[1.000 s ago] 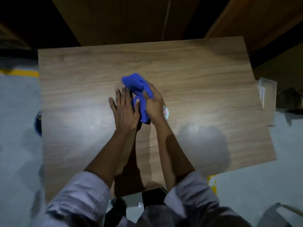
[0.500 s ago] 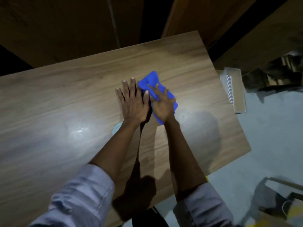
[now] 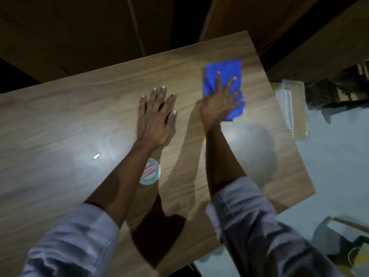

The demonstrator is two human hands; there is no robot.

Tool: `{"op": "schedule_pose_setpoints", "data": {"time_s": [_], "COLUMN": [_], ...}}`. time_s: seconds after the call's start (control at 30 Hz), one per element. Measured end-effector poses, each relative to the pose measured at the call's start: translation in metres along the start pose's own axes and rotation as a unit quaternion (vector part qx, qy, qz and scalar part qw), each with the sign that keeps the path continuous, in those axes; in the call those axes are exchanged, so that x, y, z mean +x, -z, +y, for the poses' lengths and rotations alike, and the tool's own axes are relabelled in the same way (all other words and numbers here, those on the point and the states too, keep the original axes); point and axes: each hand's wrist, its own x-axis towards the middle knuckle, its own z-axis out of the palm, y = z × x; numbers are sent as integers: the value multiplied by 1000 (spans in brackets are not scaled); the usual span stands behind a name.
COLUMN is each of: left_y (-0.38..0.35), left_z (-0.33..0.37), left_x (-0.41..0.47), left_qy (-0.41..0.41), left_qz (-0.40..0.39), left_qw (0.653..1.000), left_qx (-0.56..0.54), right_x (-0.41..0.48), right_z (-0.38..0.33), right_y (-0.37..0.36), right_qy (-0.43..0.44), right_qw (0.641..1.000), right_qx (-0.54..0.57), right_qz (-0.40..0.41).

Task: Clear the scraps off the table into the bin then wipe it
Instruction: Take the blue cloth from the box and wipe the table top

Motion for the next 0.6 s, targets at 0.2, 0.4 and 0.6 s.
{"op": "schedule_pose_setpoints", "data": {"time_s": [0.2, 0.4, 0.6], "left_y": [43, 85, 105], "left_z": [-89, -183, -244], "left_x": [-45, -151, -270], "left_qy": [121, 247, 300], "left_qz": [74, 133, 172], "left_qw": [988, 957, 937], "left_qx": [-62, -79, -41], "right_x": [-58, -194, -328], "right_z": [-126, -203, -249], "right_y": [-27, -54, -81], "right_qy": [265, 446, 547], "right_qw": [964, 889, 823], "right_qx": [14, 44, 66], "right_qz": [-28, -95, -137]}}
